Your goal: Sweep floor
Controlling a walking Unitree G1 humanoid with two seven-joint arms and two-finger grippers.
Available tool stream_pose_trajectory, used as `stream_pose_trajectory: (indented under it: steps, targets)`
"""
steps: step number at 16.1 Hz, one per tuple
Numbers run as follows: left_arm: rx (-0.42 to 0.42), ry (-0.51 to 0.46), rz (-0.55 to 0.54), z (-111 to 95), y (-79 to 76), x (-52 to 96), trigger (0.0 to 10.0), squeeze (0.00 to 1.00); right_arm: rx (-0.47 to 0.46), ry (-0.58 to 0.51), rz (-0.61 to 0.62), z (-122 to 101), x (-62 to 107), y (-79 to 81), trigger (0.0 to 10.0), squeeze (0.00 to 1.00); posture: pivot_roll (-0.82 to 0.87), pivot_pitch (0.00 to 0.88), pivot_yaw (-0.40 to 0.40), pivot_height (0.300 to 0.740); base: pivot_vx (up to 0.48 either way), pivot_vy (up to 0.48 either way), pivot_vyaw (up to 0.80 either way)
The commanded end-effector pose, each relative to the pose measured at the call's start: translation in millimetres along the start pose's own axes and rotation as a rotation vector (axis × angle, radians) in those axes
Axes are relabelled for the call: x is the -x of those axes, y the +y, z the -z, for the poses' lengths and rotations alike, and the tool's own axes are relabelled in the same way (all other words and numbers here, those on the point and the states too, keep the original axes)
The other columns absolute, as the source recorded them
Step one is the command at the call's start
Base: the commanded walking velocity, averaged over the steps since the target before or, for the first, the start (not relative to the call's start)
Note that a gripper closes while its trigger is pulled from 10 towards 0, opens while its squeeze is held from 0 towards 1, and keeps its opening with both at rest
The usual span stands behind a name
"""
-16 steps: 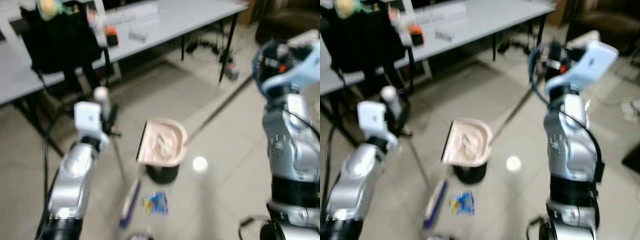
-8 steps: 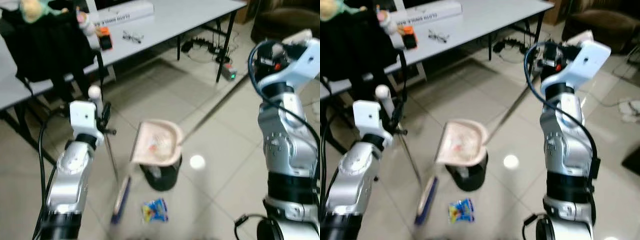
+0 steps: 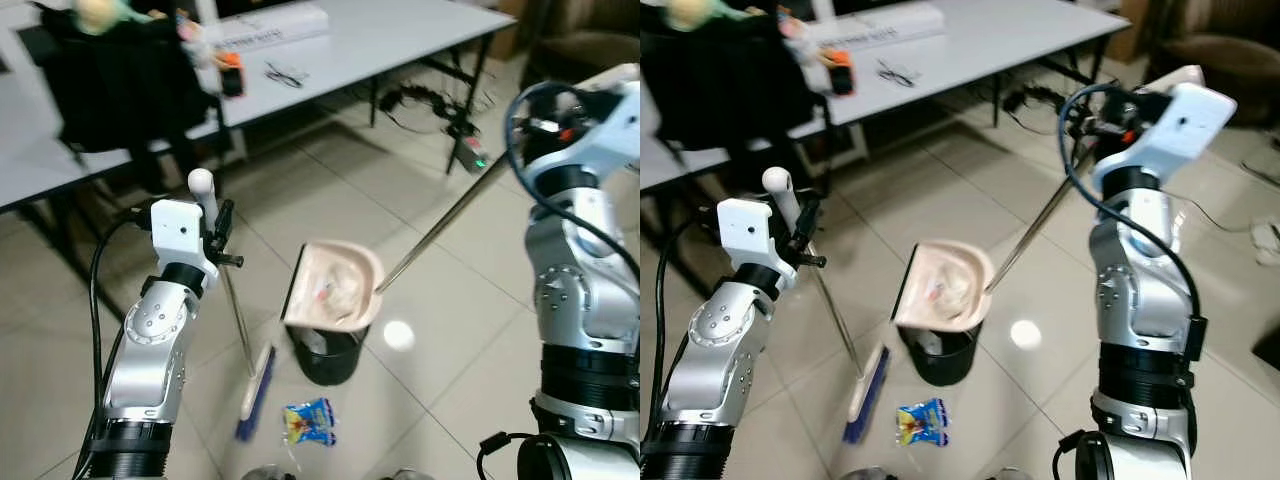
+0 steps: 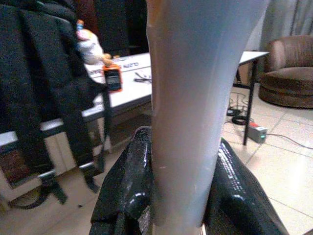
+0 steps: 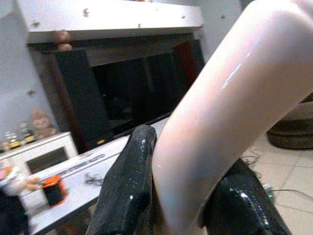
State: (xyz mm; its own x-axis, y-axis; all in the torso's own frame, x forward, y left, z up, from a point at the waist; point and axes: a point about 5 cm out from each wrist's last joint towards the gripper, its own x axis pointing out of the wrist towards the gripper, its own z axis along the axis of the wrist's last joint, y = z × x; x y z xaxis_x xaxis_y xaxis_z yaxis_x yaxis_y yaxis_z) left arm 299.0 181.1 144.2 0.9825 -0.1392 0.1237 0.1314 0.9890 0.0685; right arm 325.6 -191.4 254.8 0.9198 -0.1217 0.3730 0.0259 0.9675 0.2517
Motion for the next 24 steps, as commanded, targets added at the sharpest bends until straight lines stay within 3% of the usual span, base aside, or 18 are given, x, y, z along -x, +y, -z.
stream_pose_trajectory:
  steps: [1,5,6,11,14,18,21,24]
  targets:
    - [-0.011,-0.017,-0.009,-2,3.1,0.0,10.0,0.00,-0.004,-0.076,-0.019,-13,-3.1,2.9,10.0,0.00,-0.02,0.033,0.060,0.740,0.000,0.000,0.00]
    - [-0.008,-0.017,0.003,-1,1.2,-0.6,10.0,0.00,0.097,-0.124,-0.150,-4,-4.8,22.0,10.0,0.00,-0.02,0.034,0.065,0.740,0.000,0.000,0.00]
    - [-0.008,-0.018,0.008,-2,0.1,-1.4,10.0,0.00,0.150,-0.135,-0.245,9,-2.9,35.2,10.0,0.00,-0.02,0.035,0.065,0.740,0.000,0.000,0.00]
    - [-0.009,-0.020,0.009,-2,-0.1,-1.5,10.0,0.00,0.279,-0.202,-0.435,30,9.9,57.8,10.0,0.00,-0.01,0.036,0.062,0.740,0.000,0.000,0.00]
    - [-0.013,-0.025,0.012,-2,-0.8,-1.7,10.0,0.00,0.359,-0.295,-0.573,39,26.2,77.1,10.0,0.00,-0.01,0.036,0.064,0.740,0.000,0.000,0.00]
    - [-0.013,-0.025,0.019,-1,-1.9,-1.8,10.0,0.00,0.408,-0.280,-0.761,60,48.9,98.4,10.0,0.00,-0.01,0.037,0.063,0.740,0.000,0.000,0.00]
    - [-0.014,-0.029,0.021,-2,-2.5,-1.9,10.0,0.00,0.498,-0.315,-0.873,67,60.6,107.6,10.0,0.00,-0.01,0.037,0.063,0.740,0.000,0.000,0.00]
    - [-0.013,-0.029,0.024,-2,-3.3,-2.5,10.0,0.00,0.572,-0.339,-0.918,66,60.4,109.4,10.0,0.00,-0.01,0.035,0.063,0.740,0.000,0.000,0.00]
